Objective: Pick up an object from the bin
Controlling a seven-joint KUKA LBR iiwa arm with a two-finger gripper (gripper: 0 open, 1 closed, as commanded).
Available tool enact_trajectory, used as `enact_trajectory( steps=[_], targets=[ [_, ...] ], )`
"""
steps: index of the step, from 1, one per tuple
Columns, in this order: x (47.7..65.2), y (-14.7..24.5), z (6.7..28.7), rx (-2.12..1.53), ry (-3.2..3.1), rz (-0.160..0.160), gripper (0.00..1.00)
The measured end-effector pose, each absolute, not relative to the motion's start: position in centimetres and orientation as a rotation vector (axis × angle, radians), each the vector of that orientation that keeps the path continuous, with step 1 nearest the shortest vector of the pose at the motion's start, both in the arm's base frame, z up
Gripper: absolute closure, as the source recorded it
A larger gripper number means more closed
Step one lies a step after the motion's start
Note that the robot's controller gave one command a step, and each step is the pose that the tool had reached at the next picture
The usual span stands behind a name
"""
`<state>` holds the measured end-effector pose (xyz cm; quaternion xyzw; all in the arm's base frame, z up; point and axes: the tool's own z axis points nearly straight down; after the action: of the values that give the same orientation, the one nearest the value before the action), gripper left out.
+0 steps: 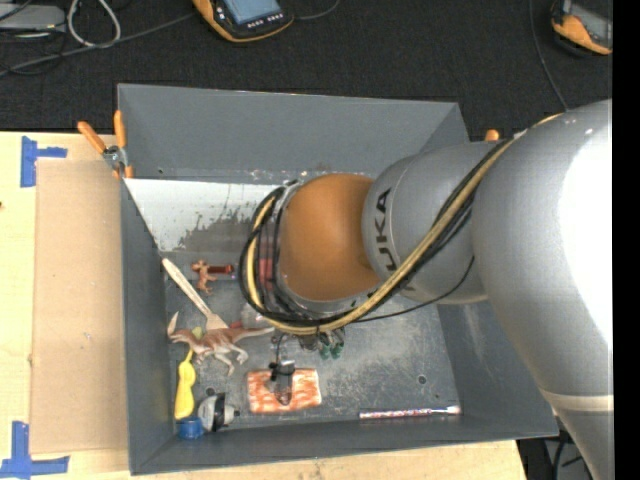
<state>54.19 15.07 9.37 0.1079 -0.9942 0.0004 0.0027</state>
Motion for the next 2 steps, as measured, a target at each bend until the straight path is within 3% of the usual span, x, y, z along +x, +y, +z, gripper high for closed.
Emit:
enact_trajectory(
  steps=[1, 2],
  targets=[
    [52.0, 11.8, 8.8, 0.39, -3.111, -0.001, 0.0],
    [53.0, 13.5, 14.0, 0.296, -3.12, 0.002, 0.0]
  ],
)
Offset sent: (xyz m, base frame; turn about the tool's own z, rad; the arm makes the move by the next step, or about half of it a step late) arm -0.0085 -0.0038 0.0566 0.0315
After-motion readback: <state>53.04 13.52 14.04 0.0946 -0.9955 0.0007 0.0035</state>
